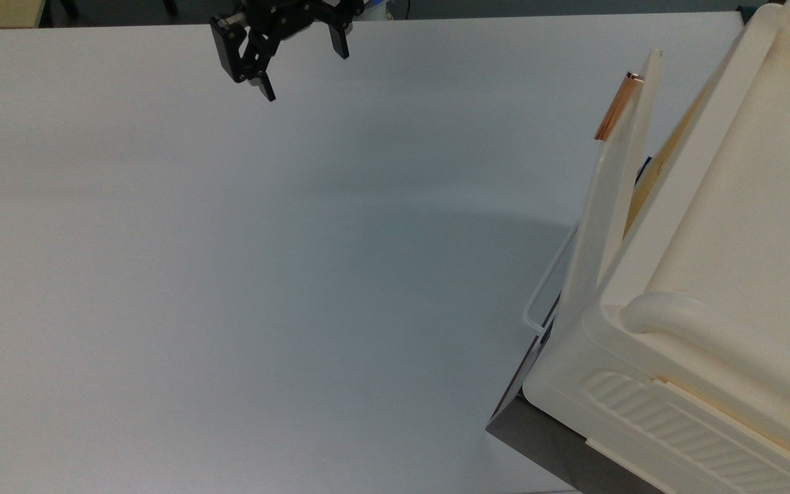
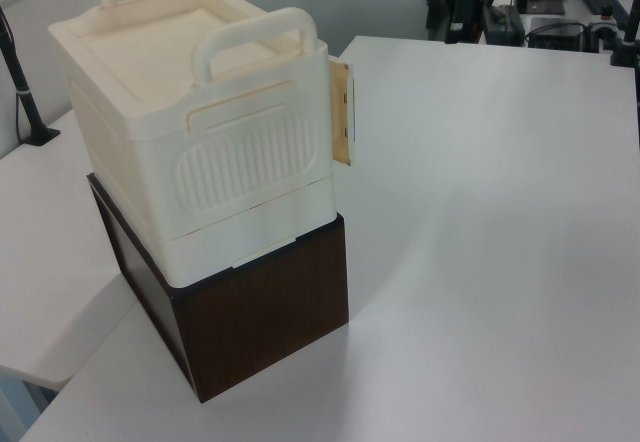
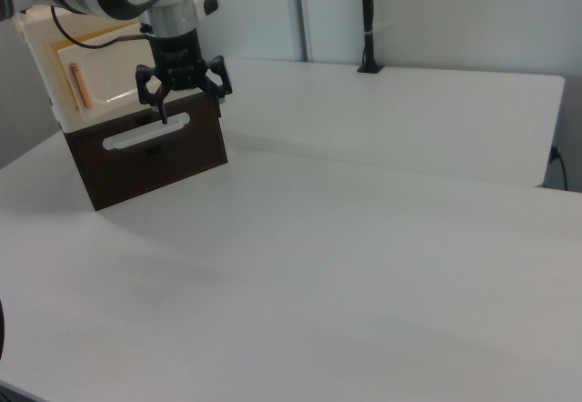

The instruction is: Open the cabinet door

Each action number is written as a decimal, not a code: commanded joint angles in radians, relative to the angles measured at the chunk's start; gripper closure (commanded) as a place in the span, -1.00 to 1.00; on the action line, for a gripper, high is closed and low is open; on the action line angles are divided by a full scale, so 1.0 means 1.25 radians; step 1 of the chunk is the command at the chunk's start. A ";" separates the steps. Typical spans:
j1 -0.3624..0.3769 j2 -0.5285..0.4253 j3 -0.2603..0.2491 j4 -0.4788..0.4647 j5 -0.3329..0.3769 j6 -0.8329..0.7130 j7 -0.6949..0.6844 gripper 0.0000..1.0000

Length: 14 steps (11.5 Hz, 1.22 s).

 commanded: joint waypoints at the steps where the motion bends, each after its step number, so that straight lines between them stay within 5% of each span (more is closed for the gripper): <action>1: -0.030 -0.026 -0.002 -0.027 0.000 -0.025 0.035 -1.00; 6: -0.037 -0.031 0.002 -0.021 -0.006 -0.035 0.354 -1.00; 8: 0.026 -0.022 0.008 0.014 0.000 -0.029 0.340 -1.00; 11: 0.079 -0.021 0.133 0.038 0.003 0.051 0.396 -1.00; 14: 0.141 -0.007 0.170 0.038 -0.002 0.237 0.538 -1.00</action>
